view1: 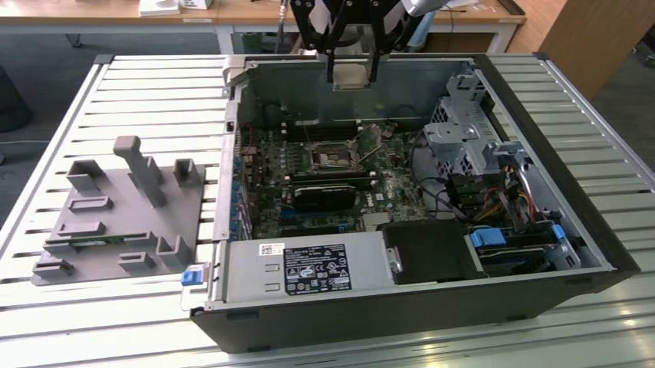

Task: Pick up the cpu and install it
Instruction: 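Pick up the cpu and move it towards the insertion slot, then place the cpu into insertion slot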

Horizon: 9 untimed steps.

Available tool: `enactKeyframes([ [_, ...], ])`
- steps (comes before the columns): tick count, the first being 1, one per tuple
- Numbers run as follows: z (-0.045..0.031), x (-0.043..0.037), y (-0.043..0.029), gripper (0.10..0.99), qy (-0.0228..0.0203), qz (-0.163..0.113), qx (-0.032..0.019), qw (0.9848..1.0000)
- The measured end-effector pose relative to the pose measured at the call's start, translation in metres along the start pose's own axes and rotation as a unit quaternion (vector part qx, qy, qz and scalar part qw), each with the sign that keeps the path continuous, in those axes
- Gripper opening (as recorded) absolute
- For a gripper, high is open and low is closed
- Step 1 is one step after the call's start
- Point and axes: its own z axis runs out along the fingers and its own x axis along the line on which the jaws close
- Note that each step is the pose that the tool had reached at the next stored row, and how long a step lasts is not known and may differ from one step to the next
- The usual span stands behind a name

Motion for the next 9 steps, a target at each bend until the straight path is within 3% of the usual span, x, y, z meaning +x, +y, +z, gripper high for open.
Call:
enactKeyframes([
  [6, 0.0008, -0.0065, 0.0079, 0.541, -0.0002, 0.0, 0.0004, 1.0],
  [9, 0.0009, -0.0068, 0.0079, 0.541, -0.0002, 0.0, 0.0017, 1.0],
])
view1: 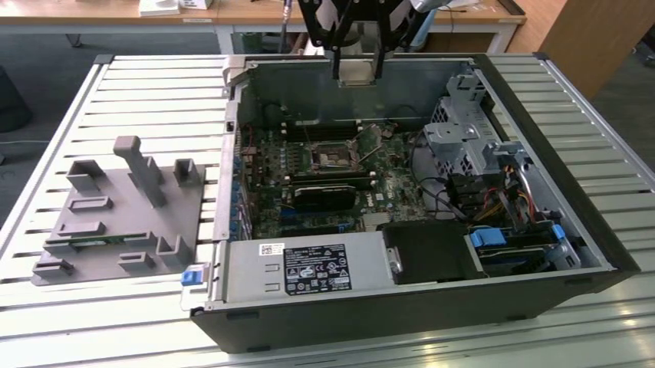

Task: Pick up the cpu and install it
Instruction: 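Place the cpu into insertion slot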

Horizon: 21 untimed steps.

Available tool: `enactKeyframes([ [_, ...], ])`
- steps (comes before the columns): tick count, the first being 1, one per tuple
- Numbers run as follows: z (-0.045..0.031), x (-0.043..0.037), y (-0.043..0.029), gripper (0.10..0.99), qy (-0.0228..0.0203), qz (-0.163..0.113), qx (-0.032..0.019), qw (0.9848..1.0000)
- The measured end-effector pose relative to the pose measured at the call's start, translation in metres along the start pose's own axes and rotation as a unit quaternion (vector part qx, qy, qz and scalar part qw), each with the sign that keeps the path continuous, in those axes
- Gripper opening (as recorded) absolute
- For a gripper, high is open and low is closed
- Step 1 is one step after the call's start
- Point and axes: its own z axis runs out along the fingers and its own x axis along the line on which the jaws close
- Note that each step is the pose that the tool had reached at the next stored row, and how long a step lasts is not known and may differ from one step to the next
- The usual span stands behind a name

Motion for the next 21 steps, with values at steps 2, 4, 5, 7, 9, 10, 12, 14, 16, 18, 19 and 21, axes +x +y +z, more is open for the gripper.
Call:
enactKeyframes([
  [2, 0.0, 0.0, 0.0, 0.541, 0.0, 0.0, 0.0001, 1.0],
  [4, 0.0, -0.0001, 0.0001, 0.541, 0.0, 0.0, 0.0001, 1.0],
  [5, 0.0, -0.0001, 0.0006, 0.541, 0.0, 0.001, 0.0002, 1.0],
  [7, 0.0001, -0.0001, 0.0008, 0.541, -0.0006, 0.011, 0.0002, 0.9999],
  [9, 0.0002, 0.0, 0.0008, 0.541, -0.0015, 0.028, 0.0003, 0.9996],
  [10, 0.0003, 0.0, 0.0007, 0.541, -0.0018, 0.035, 0.0004, 0.9994],
  [12, 0.0006, 0.0, 0.001, 0.541, -0.0026, 0.048, 0.0003, 0.9988],
  [14, 0.0006, 0.0, 0.001, 0.541, -0.0033, 0.059, 0.0007, 0.9982],
  [16, 0.0009, 0.0, 0.0015, 0.541, -0.0039, 0.068, 0.0012, 0.9977],
  [18, 0.0012, 0.0, 0.0015, 0.541, -0.0045, 0.08, 0.0013, 0.9968],
  [19, 0.0013, 0.0, 0.0015, 0.541, -0.0048, 0.086, 0.0014, 0.9963],
  [21, 0.0014, 0.0, 0.0016, 0.541, -0.0053, 0.096, 0.0015, 0.9954],
])
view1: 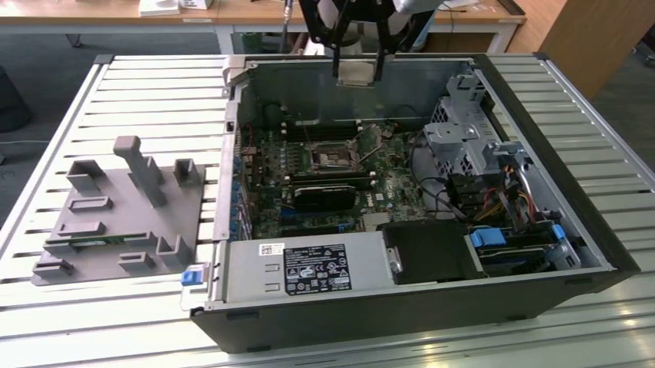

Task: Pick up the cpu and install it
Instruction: 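Place the cpu into insertion slot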

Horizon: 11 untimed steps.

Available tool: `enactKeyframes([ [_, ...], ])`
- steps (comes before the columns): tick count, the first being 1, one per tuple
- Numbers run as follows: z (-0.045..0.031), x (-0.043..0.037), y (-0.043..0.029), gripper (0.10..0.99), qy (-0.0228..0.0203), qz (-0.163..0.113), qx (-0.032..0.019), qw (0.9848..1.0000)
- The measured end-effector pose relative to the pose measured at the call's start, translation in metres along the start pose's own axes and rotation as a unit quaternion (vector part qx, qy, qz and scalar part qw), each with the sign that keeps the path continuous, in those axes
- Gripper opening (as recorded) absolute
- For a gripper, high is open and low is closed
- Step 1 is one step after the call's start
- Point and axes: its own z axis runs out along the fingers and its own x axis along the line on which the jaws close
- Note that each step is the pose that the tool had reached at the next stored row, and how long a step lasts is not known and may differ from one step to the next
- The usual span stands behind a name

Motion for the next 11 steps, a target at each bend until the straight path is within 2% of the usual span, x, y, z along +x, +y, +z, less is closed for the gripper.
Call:
enactKeyframes([
  [6, 0.0006, 0.0002, 0.0011, 0.541, -0.0015, 0.028, 0.0004, 0.9996],
  [11, 0.001, 0.0003, 0.0014, 0.541, -0.0028, 0.054, 0.0005, 0.9985],
])
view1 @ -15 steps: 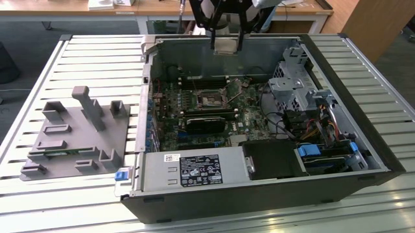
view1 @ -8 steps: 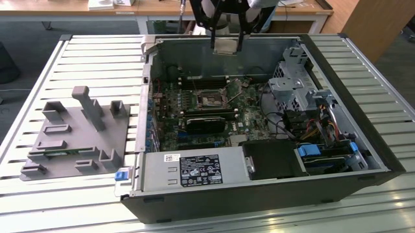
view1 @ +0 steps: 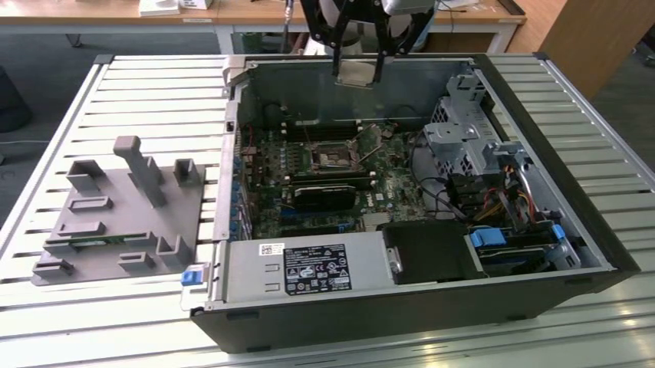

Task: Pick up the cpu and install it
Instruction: 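Place the cpu into insertion slot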

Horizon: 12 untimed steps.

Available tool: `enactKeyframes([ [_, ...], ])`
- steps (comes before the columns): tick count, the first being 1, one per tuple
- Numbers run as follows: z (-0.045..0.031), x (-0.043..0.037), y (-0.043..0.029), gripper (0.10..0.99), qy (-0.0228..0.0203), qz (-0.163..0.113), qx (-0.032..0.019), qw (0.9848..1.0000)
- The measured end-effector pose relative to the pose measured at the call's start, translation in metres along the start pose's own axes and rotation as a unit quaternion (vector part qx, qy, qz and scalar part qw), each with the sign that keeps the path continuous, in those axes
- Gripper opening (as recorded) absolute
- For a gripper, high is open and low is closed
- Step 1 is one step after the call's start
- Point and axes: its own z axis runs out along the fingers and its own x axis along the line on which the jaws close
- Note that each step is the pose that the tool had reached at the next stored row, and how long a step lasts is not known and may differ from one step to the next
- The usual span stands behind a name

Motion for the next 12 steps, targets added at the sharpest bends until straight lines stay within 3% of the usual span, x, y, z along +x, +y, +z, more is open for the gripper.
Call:
enactKeyframes([
  [6, 0.0005, 0.0001, 0.0003, 0.541, -0.0019, 0.038, 0.0002, 0.9993],
  [12, 0.0011, 0.0002, 0.0005, 0.541, -0.0036, 0.073, 0.0005, 0.9973],
])
